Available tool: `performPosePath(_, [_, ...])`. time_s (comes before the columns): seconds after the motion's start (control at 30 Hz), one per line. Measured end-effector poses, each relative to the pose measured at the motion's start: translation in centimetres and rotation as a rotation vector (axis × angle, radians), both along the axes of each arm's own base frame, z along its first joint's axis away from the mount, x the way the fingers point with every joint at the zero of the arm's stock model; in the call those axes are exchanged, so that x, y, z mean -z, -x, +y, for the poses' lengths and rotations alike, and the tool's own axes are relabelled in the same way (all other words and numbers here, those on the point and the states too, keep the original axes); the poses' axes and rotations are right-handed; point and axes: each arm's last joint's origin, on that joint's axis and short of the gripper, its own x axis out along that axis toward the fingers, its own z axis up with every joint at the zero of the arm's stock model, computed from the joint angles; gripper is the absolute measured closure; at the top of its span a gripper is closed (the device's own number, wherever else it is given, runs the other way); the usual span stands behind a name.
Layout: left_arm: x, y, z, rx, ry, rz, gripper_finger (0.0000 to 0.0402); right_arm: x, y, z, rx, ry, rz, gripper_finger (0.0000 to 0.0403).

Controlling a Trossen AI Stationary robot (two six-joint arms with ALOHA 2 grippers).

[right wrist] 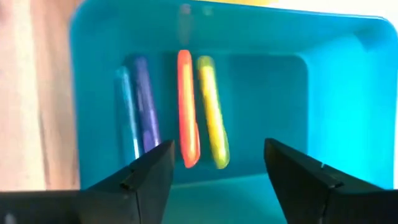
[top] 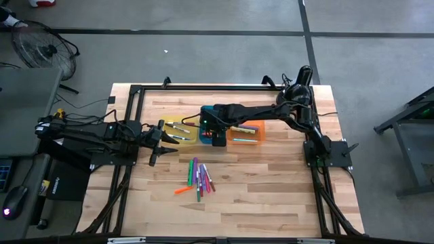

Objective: Pick & Place Markers
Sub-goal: Put the brown dry erase marker into the yellow bin

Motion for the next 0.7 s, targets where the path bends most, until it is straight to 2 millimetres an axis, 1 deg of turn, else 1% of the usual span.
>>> performPosePath(0.17, [0.0,0.0,0.0,0.000,0.000,0.001,0.0264,-0.1,0.2,0.0,0.016,0.059,0.038,0.0163])
performPosePath(0.3, [0.0,0.0,0.0,0.000,0.000,0.004,0.0264,-0.8,0.2,0.3,0.022,0.063,0.052,0.0166])
performPosePath(0.5, [0.0,0.0,0.0,0.000,0.000,0.005,0.0264,-2.9,-0.2,1.3,0.088,0.030,0.011,0.0169])
performPosePath(0.7, [0.0,0.0,0.0,0.000,0.000,0.004,0.0264,-5.1,-0.5,2.3,0.268,-0.053,-0.071,0.0171])
